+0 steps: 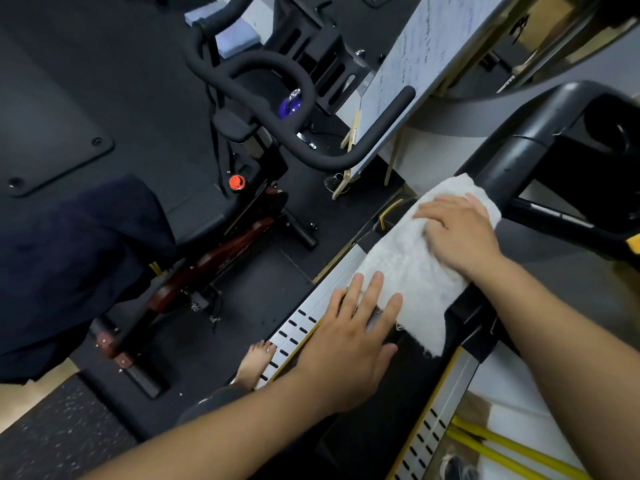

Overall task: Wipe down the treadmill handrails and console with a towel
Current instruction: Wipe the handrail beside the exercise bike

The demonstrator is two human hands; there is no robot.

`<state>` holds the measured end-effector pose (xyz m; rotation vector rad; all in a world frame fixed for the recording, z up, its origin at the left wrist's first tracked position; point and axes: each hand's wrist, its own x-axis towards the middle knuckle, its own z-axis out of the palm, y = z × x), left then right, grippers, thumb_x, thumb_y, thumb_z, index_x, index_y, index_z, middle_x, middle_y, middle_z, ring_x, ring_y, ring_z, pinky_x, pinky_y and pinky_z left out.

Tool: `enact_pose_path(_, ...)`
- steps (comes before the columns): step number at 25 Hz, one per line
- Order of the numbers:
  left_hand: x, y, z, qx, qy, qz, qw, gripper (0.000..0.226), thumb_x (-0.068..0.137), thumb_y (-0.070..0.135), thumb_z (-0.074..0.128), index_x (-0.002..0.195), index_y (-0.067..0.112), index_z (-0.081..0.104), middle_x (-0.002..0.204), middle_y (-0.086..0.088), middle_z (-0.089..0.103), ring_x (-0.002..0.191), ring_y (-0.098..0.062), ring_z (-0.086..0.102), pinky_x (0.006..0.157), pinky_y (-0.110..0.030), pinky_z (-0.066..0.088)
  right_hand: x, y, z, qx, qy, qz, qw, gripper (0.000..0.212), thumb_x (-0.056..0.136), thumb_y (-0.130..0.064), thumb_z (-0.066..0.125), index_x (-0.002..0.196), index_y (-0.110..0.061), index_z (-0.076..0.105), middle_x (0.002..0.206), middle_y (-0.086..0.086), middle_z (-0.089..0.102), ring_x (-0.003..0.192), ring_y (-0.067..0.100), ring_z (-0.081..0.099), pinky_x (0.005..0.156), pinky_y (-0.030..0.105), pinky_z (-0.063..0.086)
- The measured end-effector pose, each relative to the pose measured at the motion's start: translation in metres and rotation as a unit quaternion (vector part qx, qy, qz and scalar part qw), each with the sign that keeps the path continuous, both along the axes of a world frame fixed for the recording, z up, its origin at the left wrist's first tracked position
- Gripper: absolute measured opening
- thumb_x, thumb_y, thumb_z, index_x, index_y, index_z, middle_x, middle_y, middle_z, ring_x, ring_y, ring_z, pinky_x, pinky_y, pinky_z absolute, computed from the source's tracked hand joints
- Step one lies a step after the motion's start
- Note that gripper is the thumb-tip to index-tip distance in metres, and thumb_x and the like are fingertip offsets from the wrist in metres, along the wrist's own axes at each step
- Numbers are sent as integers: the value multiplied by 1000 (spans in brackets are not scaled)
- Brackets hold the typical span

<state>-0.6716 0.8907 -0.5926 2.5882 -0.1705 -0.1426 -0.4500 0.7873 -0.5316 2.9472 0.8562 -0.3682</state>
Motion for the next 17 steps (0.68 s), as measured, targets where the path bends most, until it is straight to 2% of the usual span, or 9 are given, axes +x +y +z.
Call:
enact_pose_path(2,-2,-2,-3,-1,0,-20,1000,69,96,45,31,155,14,14,164,-20,6,151,-40,4,118,-57,18,-35,19,-10,-57,-12,38,998,48,90,-38,24,113,-39,65,129,-16,58,129,16,42,116,51,-2)
enact_pose_path(4,-5,-3,-4,-3,-8,-34,999,68,93,43,36,153,12,23,161,-21,18,149,-42,14,115,-59,26,-63,7,-10,-46,-8,123,991,46,88,-54,29,116,-39,63,127,-16,59,126,14,45,119,49,4)
enact_pose_path(5,-5,-3,-4,-5,-12,-44,999,68,93,42,36,153,14,23,162,-20,17,149,-42,13,116,-59,24,-58,-3,-7,-33,3,138,990,50,85,-58,32,117,-37,63,126,-14,60,125,14,47,119,46,7)
enact_pose_path(6,-5,-2,-4,-7,-17,-53,998,67,93,41,36,154,16,20,163,-18,12,150,-41,8,117,-59,20,-42,-11,-4,-24,7,139,990,54,82,-60,33,118,-33,63,126,-11,61,125,14,47,119,42,8)
enact_pose_path(8,-3,-1,-2,-22,-3,-59,998,68,95,41,36,156,23,11,165,-13,-3,151,-37,-3,119,-58,14,1,-16,-2,-36,-8,73,997,62,78,-62,32,122,-29,61,131,-7,59,130,16,44,119,39,4)
enact_pose_path(9,-3,-1,-3,-37,14,-56,998,68,96,41,36,156,27,7,165,-10,-9,151,-36,-6,119,-58,14,13,-13,0,-45,-16,24,999,62,78,-61,32,124,-30,60,135,-7,56,133,16,40,120,41,2)
enact_pose_path(11,-4,-1,-4,-70,45,-48,995,69,96,42,37,154,34,0,164,-4,-17,150,-38,-5,117,-59,17,3,-4,-8,-60,-52,-7,997,55,82,-55,34,126,-33,57,138,-9,53,137,18,34,120,47,2)
enact_pose_path(15,2,-4,2,-77,79,-35,993,71,96,41,44,149,41,-4,160,3,-30,146,-50,5,110,-66,25,-65,-36,-19,86,-80,47,992,44,91,-40,40,128,-23,57,136,-4,55,138,22,37,117,49,15)
enact_pose_path(17,8,-7,9,-45,107,-35,993,81,95,37,49,149,42,-12,156,1,-39,144,-53,2,109,-68,24,-51,-54,-22,127,-93,65,985,44,93,-35,38,130,-18,56,137,1,56,138,22,38,117,46,16)
